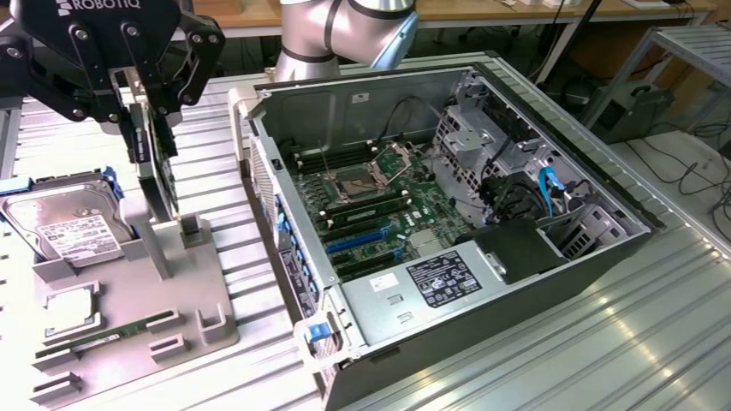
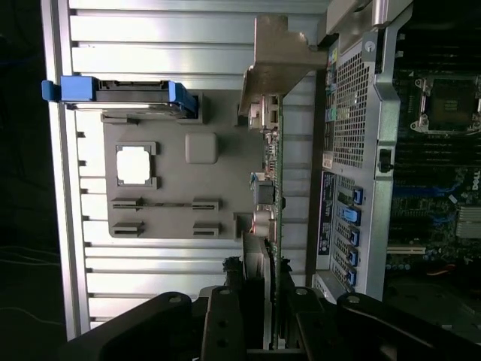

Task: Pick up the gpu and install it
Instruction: 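Pick up the gpu and move the gpu toward the slot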

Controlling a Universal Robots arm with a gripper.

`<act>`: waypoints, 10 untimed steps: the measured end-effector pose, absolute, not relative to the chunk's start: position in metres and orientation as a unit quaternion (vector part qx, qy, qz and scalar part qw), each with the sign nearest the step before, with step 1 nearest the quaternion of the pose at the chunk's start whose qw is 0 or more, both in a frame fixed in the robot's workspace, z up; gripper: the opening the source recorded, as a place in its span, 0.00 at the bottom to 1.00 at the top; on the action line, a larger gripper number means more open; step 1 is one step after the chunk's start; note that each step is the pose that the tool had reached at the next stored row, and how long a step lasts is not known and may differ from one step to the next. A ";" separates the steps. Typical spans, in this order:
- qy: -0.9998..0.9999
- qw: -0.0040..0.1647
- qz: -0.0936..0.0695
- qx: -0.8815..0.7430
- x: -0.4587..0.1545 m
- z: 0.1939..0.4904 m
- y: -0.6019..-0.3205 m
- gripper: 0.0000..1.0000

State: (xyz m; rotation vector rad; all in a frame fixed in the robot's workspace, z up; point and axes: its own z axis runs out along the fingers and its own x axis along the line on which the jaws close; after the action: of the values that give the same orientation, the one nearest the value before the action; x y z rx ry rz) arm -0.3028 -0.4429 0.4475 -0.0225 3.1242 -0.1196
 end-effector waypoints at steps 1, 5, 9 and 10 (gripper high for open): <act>0.999 0.007 -0.038 -0.007 -0.303 0.448 -0.443 0.27; 0.999 0.007 -0.038 -0.007 -0.302 0.448 -0.443 0.27; 0.999 0.008 -0.038 -0.007 -0.299 0.448 -0.443 0.27; 0.999 0.008 -0.038 -0.007 -0.298 0.448 -0.443 0.27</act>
State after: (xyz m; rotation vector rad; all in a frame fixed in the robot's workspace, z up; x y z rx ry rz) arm -0.2980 -0.4429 0.4475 -0.0224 3.1242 -0.1196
